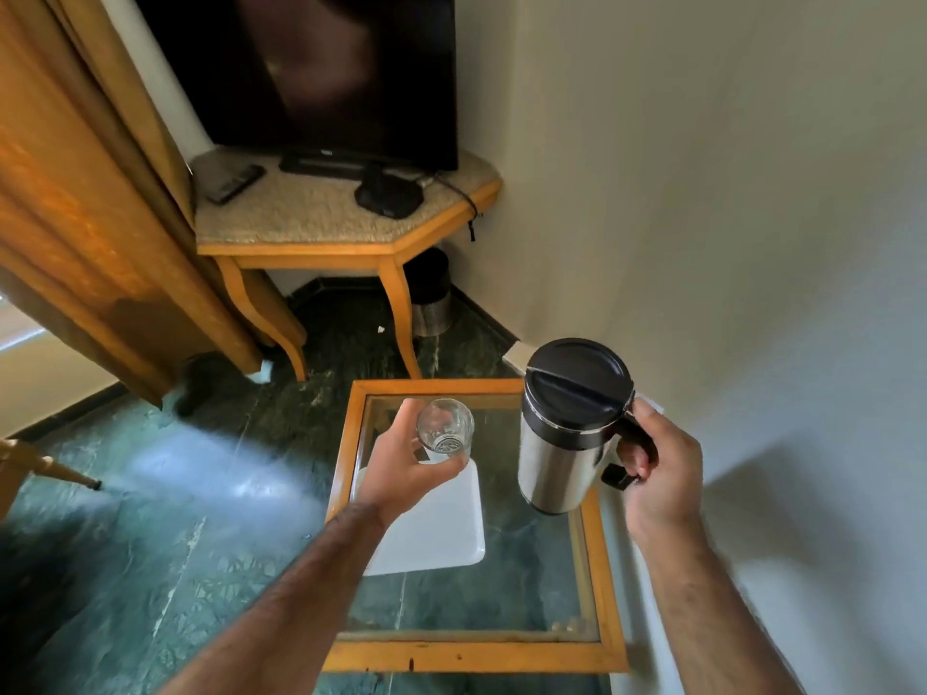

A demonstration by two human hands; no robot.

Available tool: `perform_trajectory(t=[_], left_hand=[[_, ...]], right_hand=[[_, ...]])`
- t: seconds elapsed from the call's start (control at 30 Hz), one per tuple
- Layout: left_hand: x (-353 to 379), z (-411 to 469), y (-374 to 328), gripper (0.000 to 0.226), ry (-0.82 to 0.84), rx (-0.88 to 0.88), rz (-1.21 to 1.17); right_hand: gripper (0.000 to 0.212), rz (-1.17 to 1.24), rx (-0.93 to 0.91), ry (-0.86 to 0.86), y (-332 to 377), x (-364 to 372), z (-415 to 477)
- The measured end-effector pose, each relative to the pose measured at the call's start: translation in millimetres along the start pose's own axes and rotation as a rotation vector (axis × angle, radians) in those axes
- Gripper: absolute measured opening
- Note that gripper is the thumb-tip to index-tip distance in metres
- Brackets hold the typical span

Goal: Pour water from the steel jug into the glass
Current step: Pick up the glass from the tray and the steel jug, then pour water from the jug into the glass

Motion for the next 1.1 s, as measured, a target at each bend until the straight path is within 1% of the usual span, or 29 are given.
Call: perform_trajectory(t=[0.1,0.13,0.23,0.3,0.37,0.47,0.5,0.53,0.63,0.77,0.9,1.0,1.03,1.1], left_hand=[[-15,-4,-38,0.067,-0.016,0.023,-0.025],[-20,-6,-50,0.065,-0.023,0.03,-0.027],[-32,-10,-82,0.063,-0.044,0.043,-0.042],[-37,-13,-103,0.062,-0.047,0.053,-0.049],[-42,-18,-120,0.065,-0.045,0.058,-0.047],[-47,-25,-136,0.066,-0.044,0.063,-0.05],[-47,-27,-139,0.067,-0.044,0.063,-0.048],[-49,-28,-142,0.067,-0.046,0.065,-0.043],[-52,-32,-151,0.067,-0.047,0.069,-0.04],[-59,-33,-160,0.068,-0.062,0.07,-0.01],[-63,-31,-163,0.067,-0.064,0.053,0.006],[-64,-27,-170,0.068,-0.057,0.036,-0.02],[-63,-26,-173,0.068,-0.055,0.034,-0.029],[-64,-23,-179,0.068,-0.052,0.033,-0.048]], right_hand=[[0.031,-0.013,-0.033,-0.038,48,6,0],[0.03,-0.005,-0.04,-0.052,61,8,-2],[0.042,0.006,-0.06,-0.085,95,13,-10],[0.045,-0.003,-0.068,-0.113,110,14,-15],[0.05,-0.016,-0.045,-0.159,119,12,-19],[0.065,-0.023,-0.006,-0.21,128,9,-24],[0.066,-0.027,0.005,-0.216,129,9,-24],[0.065,-0.026,0.013,-0.211,129,11,-24],[0.049,-0.017,0.018,-0.171,135,21,-26],[0.041,0.039,-0.004,-0.18,139,23,-27],[0.054,0.002,-0.054,-0.139,146,29,-20],[0.047,-0.058,-0.089,-0.062,164,44,-21],[0.049,-0.083,-0.106,-0.042,173,48,-21],[0.07,-0.148,-0.154,-0.006,191,57,-20]])
Point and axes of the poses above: each hand's wrist, its own z-axis towards the middle knuckle, its own x-axis out of the palm, y = z × x, the point moved 10 cm from there along z, towards the middle knuckle, and after that the axes turned 5 degrees about -z, right-handed, at the moved point
